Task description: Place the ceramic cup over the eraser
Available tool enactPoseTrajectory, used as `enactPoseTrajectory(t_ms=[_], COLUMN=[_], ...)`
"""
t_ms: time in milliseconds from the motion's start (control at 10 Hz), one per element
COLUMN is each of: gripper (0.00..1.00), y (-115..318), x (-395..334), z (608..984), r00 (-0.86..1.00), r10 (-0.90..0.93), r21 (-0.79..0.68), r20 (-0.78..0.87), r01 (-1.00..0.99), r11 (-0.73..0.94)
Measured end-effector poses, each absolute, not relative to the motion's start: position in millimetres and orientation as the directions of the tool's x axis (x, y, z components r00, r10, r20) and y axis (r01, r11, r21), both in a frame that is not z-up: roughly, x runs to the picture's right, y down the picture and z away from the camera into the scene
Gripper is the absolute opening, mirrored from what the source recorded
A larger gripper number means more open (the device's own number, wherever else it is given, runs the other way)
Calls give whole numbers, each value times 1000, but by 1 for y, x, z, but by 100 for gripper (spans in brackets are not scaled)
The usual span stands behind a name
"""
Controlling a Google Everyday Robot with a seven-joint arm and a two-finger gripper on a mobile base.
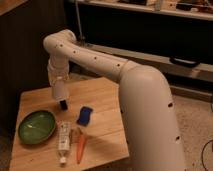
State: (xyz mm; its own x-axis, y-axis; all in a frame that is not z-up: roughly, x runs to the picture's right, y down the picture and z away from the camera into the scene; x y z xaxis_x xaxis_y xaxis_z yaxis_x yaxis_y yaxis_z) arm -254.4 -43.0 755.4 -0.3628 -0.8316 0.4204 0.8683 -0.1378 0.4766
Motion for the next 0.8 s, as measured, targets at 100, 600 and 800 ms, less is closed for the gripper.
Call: enactPoseTrajectory(t_ms=[100, 600, 800], gripper=[12, 56, 75], y=[-40, -17, -14], x=[-255, -260, -257], z=[760, 782, 776], r00=[-364, -368, -373], r10=[-829, -810, -811], r21=[474, 441, 443], r20=[425, 456, 452], r01=[870, 884, 882], r11=[-139, -153, -159])
